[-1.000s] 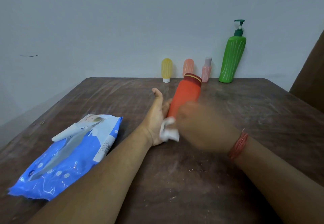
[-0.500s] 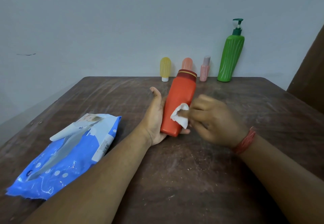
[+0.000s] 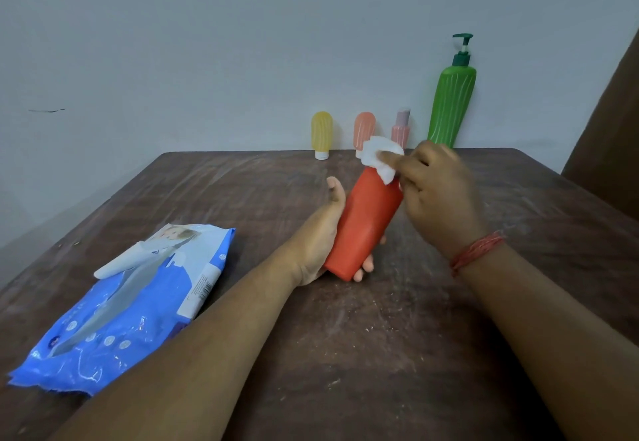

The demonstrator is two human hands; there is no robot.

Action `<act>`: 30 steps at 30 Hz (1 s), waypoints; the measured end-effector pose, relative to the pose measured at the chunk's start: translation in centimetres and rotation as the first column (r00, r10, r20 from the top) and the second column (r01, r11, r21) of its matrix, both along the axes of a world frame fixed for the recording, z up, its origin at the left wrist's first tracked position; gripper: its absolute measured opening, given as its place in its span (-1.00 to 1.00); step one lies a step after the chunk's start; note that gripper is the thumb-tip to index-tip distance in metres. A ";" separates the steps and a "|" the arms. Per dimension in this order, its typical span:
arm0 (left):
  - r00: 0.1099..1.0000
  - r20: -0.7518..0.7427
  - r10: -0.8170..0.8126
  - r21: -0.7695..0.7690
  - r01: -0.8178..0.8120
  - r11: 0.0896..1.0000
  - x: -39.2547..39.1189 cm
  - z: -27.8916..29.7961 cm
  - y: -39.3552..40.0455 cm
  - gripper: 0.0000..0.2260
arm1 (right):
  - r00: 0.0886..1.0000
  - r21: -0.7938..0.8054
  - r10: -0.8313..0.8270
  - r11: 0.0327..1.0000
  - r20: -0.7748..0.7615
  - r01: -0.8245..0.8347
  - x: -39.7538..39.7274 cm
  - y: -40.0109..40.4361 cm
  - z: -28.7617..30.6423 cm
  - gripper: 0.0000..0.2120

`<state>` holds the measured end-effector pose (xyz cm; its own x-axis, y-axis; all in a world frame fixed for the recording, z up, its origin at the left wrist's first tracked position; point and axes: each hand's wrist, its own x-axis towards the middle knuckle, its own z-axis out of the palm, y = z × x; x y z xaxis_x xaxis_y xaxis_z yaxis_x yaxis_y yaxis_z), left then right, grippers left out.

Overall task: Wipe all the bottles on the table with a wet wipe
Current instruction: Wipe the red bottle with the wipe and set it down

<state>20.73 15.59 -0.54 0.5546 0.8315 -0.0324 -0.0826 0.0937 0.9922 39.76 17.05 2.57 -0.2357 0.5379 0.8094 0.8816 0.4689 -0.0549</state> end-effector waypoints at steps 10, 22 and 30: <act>1.000 -0.002 -0.008 0.052 0.008 0.999 0.1 -0.2 0.1 -0.30 | 0.999 -0.002 0.036 0.999 -0.009 -0.036 1.3 0.2 -0.6 -0.59; 0.954 0.240 0.179 0.017 -0.189 0.982 -0.8 -0.1 0.8 -0.26 | 0.966 -0.148 0.099 0.979 -0.241 -0.137 -1.2 -0.8 -2.1 -0.81; 0.927 0.206 0.314 0.117 -0.341 0.933 -0.6 -0.3 1.0 -0.56 | 0.778 -0.289 0.165 0.866 -0.606 -0.409 -2.6 -0.7 -2.8 -0.75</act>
